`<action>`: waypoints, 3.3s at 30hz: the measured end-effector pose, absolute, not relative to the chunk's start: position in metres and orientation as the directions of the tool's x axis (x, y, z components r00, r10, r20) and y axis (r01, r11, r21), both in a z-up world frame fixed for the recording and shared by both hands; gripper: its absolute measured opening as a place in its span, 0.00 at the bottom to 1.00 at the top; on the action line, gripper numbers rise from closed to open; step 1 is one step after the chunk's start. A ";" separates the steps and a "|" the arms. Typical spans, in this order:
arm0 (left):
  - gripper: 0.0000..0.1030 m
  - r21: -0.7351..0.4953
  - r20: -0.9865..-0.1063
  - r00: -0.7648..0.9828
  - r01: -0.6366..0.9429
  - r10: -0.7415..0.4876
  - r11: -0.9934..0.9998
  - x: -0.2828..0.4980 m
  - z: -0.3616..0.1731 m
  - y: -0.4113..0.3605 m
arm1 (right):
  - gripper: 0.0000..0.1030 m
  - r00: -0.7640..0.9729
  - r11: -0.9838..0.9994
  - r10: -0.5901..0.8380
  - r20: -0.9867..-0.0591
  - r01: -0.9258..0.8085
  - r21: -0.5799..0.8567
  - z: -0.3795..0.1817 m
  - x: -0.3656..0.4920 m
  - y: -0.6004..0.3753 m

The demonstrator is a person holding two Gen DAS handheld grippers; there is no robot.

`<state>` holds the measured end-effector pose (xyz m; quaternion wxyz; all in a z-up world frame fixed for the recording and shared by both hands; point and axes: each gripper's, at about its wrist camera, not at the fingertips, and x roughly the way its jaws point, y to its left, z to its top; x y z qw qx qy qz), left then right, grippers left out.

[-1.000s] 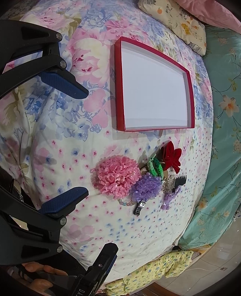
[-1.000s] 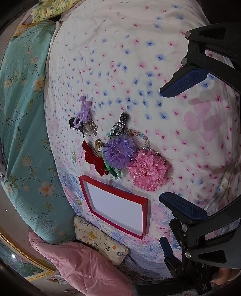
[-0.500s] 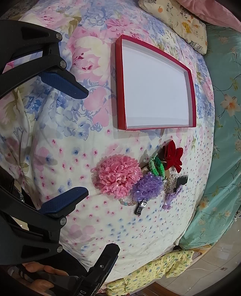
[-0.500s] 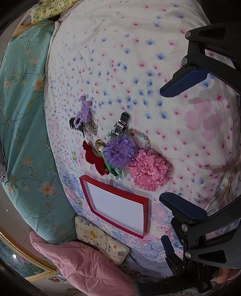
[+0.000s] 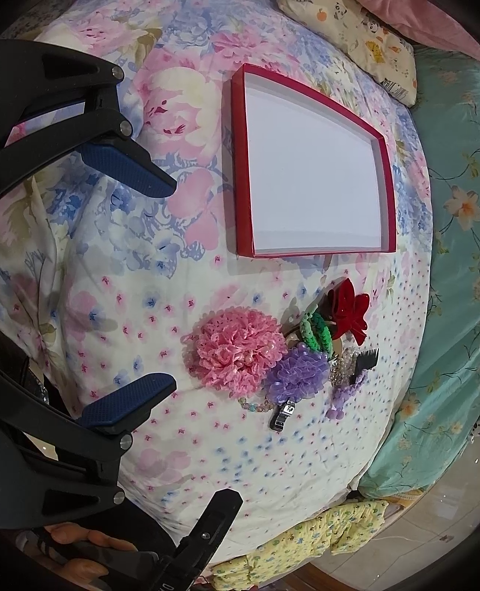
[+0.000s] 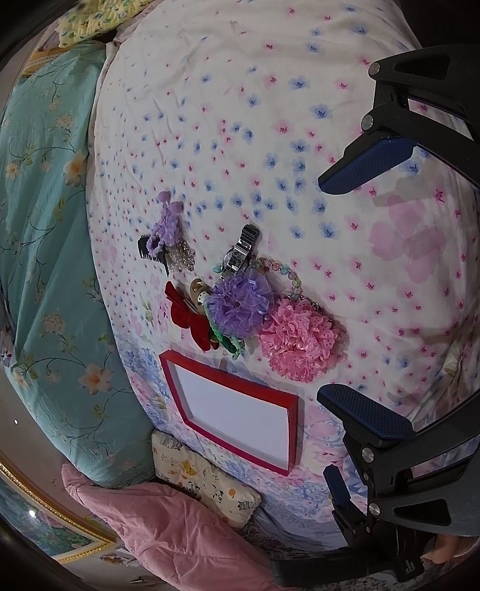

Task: Organize jewelry

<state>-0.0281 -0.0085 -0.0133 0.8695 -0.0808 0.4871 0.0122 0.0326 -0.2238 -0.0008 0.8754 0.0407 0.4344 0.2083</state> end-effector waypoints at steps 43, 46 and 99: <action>0.12 -0.314 -0.862 0.400 0.058 -0.311 0.948 0.055 -0.061 -0.033 | 0.02 0.374 0.841 0.533 -0.759 -0.334 0.426 -0.059 0.159 -0.180; 0.08 -0.322 -0.846 0.427 0.068 -0.319 0.944 0.049 -0.051 -0.030 | 0.00 0.393 0.844 0.528 -0.753 -0.336 0.417 -0.052 0.152 -0.185; 0.06 -0.361 -0.781 0.614 -0.294 -0.115 0.885 0.015 -0.014 0.189 | 0.02 0.295 0.703 0.627 -0.721 -0.612 0.361 -0.015 0.116 -0.008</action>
